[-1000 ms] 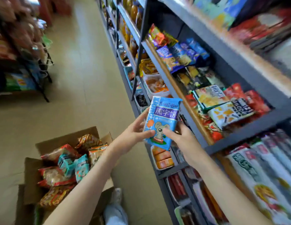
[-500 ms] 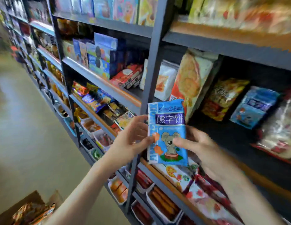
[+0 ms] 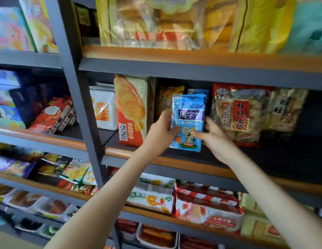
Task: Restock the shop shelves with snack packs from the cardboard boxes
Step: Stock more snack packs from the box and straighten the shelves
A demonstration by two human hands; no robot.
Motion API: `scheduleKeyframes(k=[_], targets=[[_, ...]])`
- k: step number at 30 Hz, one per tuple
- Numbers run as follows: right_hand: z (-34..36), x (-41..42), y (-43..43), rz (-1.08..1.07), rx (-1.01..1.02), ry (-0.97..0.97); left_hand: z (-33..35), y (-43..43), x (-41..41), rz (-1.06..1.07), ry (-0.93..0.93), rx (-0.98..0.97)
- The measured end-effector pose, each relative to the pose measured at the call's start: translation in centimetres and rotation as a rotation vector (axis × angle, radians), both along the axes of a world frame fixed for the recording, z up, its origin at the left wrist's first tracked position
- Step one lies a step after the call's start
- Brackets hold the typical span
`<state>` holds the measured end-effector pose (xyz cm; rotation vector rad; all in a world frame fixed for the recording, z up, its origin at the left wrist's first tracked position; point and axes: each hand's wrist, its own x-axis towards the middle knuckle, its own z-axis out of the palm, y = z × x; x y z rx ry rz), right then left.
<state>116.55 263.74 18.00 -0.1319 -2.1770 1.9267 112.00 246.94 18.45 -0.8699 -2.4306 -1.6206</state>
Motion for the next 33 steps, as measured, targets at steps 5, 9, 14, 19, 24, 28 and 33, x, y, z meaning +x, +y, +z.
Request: scheduleKeyframes(k=[5,9,14,19,24,28,33], targets=[[-2.2,-4.8,0.7,-0.264,0.485,0.147,-0.2,3.3,-3.9,-0.017,0.076,-0.193],[-2.7,-5.5,0.9,-0.532,0.905,0.229,-1.5,4.3,-6.4,-0.062,0.108,-0.306],[-3.1,-6.6,0.9,-0.411,1.383,0.02,-2.1,4.9,-9.1,0.015,0.244,-0.542],[-2.6,-8.7,1.1,-0.334,1.431,-0.155,-2.7,4.5,-12.1,0.201,0.514,-0.901],[-3.1,-10.9,1.8,-0.346,1.445,-0.151,-3.6,4.8,-13.1,0.321,0.516,-1.018],[-3.5,-11.6,2.6,-0.31,1.431,-0.138,-3.7,5.7,-13.6,0.399,0.553,-1.032],[-3.9,-12.0,2.7,-0.41,1.474,-0.108,-4.3,6.1,-14.2,0.429,0.582,-1.034]])
